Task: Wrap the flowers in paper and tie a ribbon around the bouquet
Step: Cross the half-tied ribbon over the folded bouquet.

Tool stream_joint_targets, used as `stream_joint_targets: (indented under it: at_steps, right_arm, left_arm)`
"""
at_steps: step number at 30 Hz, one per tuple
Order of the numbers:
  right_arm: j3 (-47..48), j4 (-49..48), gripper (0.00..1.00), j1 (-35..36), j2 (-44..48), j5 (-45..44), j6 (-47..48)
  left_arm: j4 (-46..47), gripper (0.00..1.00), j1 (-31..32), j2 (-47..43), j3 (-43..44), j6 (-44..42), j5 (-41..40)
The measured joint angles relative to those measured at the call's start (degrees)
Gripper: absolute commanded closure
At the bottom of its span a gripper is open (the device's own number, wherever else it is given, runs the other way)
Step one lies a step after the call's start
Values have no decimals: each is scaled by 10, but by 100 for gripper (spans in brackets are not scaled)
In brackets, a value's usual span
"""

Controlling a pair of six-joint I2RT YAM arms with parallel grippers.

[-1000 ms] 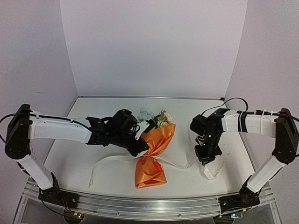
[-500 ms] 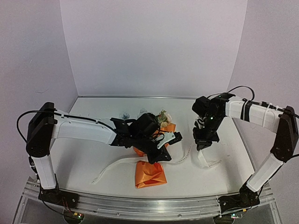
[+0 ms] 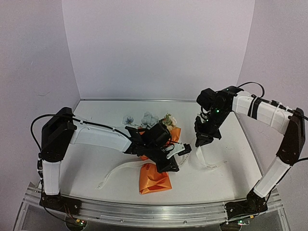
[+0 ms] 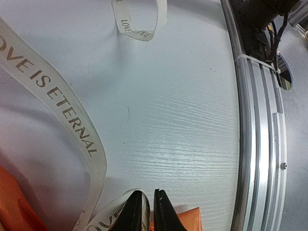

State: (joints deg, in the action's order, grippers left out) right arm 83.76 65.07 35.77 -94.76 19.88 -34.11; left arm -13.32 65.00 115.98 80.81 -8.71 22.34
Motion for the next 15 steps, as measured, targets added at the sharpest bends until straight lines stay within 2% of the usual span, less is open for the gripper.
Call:
stream_joint_targets:
  at_steps: [5,10,15]
  right_arm:
    - [0,3,100,0,0,20,-8]
    - [0,4,100,3,0,32,-16]
    - [0,4,100,5,-11,38,-23]
  left_arm:
    - [35,63,-4,-2,-10,14,-1]
    - [59,55,-14,-35,-56,28,2]
    - [75,54,-24,-75,-77,33,13]
